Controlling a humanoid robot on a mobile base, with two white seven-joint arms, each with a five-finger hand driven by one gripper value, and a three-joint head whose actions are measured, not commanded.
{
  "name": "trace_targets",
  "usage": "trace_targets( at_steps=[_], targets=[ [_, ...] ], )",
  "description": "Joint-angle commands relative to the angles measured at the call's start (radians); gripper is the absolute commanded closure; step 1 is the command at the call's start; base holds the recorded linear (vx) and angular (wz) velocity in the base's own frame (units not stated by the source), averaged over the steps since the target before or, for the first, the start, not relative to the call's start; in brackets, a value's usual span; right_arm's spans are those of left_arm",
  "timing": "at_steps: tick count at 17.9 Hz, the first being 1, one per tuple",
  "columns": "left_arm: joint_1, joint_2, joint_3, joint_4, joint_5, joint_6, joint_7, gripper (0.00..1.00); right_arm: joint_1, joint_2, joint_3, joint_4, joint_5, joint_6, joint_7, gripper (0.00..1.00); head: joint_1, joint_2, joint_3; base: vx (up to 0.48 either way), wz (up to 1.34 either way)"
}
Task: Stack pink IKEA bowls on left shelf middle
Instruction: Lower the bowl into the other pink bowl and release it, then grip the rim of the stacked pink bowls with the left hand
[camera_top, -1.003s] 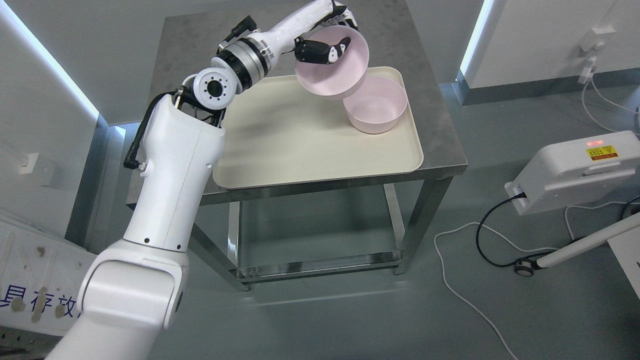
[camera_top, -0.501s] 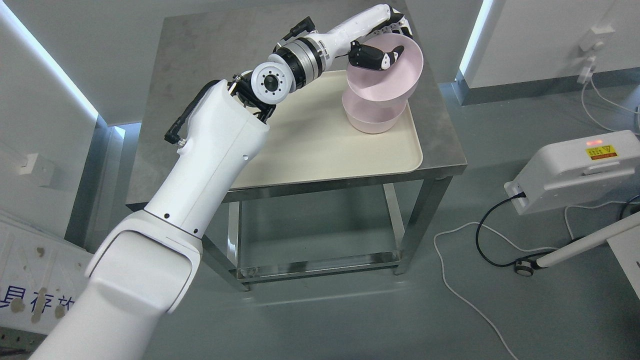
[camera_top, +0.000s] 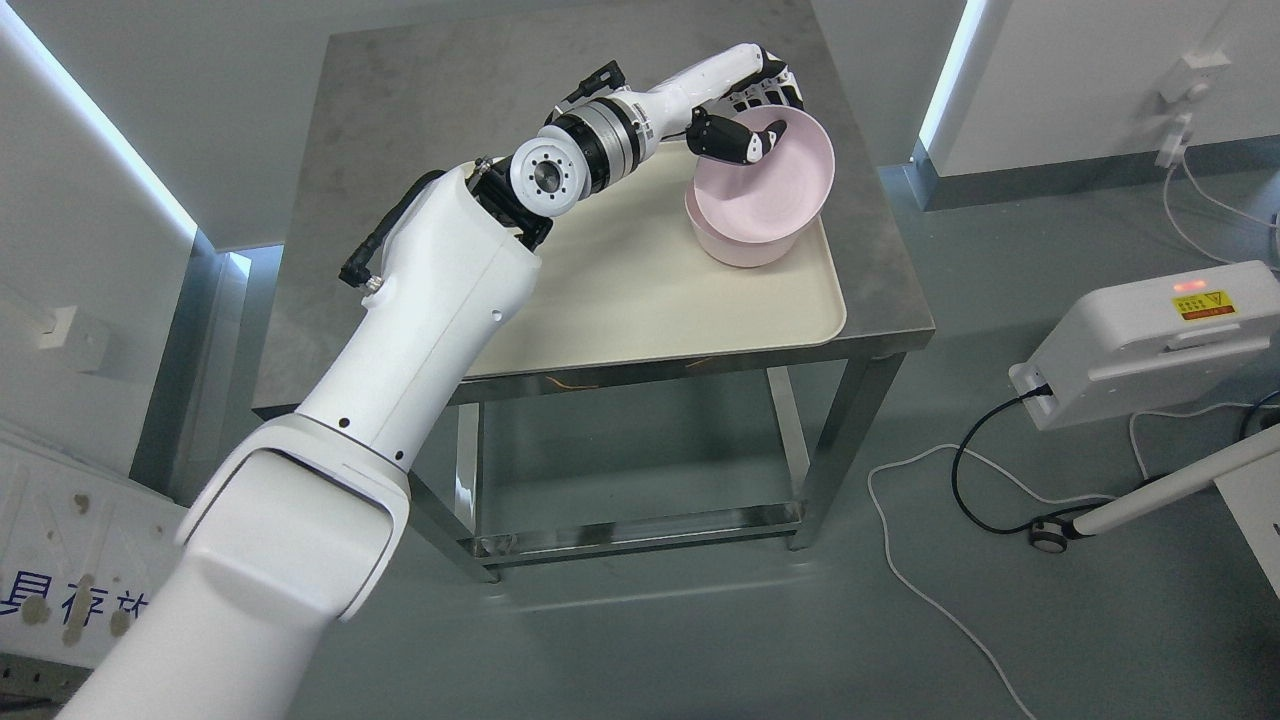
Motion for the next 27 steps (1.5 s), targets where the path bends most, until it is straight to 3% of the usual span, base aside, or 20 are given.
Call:
trace_targets(
  at_steps=[1, 6, 7, 8, 10, 12, 13, 16, 19, 21, 25, 27],
  targets=[
    [-0.033, 0.009, 0.069, 0.114, -0.011, 0.001, -0.002, 0.94, 0.000, -0.017, -0.005, -0.017, -0.002, 0.000, -0.001, 0.00, 0.0000, 0.000, 0.000, 0.000, 0.00],
    [-0.044, 0.009, 0.110, 0.134, -0.023, -0.012, -0.007, 0.93, 0.000, -0.017, -0.005, -0.017, -0.002, 0.000, -0.001, 0.00, 0.0000, 0.000, 0.000, 0.000, 0.00],
    [-0.037, 0.009, 0.139, 0.126, -0.020, -0.015, -0.007, 0.83, 0.000, -0.017, -0.005, -0.017, -0.002, 0.000, -0.001, 0.00, 0.0000, 0.000, 0.000, 0.000, 0.00],
    [-0.026, 0.009, 0.192, 0.100, -0.014, -0.030, -0.010, 0.62, 0.000, -0.017, -0.005, -0.017, -0.002, 0.000, -0.001, 0.00, 0.0000, 0.000, 0.000, 0.000, 0.00],
    [0.067, 0.009, 0.317, -0.054, 0.032, -0.077, -0.013, 0.45, 0.000, -0.017, -0.005, -0.017, -0.002, 0.000, -0.001, 0.00, 0.0000, 0.000, 0.000, 0.000, 0.00],
    [0.217, 0.009, 0.352, -0.284, 0.109, -0.151, -0.004, 0.20, 0.000, -0.017, -0.005, -0.017, -0.002, 0.000, -0.001, 0.00, 0.0000, 0.000, 0.000, 0.000, 0.00],
    [0.268, 0.009, 0.340, -0.355, 0.138, -0.195, -0.004, 0.13, 0.000, -0.017, -0.005, -0.017, -0.002, 0.000, -0.001, 0.00, 0.0000, 0.000, 0.000, 0.000, 0.00],
    [0.376, 0.009, 0.278, -0.503, 0.137, -0.217, -0.011, 0.10, 0.000, -0.017, -0.005, -0.017, -0.002, 0.000, -0.001, 0.00, 0.0000, 0.000, 0.000, 0.000, 0.00],
    [0.396, 0.009, 0.257, -0.566, 0.033, -0.113, -0.089, 0.11, 0.000, -0.017, -0.005, -0.017, -0.002, 0.000, -0.001, 0.00, 0.0000, 0.000, 0.000, 0.000, 0.00],
    [0.395, 0.025, 0.256, -0.586, -0.036, -0.067, -0.172, 0.13, 0.000, -0.017, -0.005, -0.017, -0.002, 0.000, -0.001, 0.00, 0.0000, 0.000, 0.000, 0.000, 0.00],
    [0.391, 0.044, 0.270, -0.584, -0.269, 0.011, -0.185, 0.16, 0.000, -0.017, -0.005, -0.017, -0.002, 0.000, -0.001, 0.00, 0.0000, 0.000, 0.000, 0.000, 0.00],
    [0.387, 0.054, 0.270, -0.584, -0.317, 0.068, -0.185, 0.17, 0.000, -0.017, -0.005, -0.017, -0.002, 0.000, -0.001, 0.00, 0.0000, 0.000, 0.000, 0.000, 0.00]
  ],
)
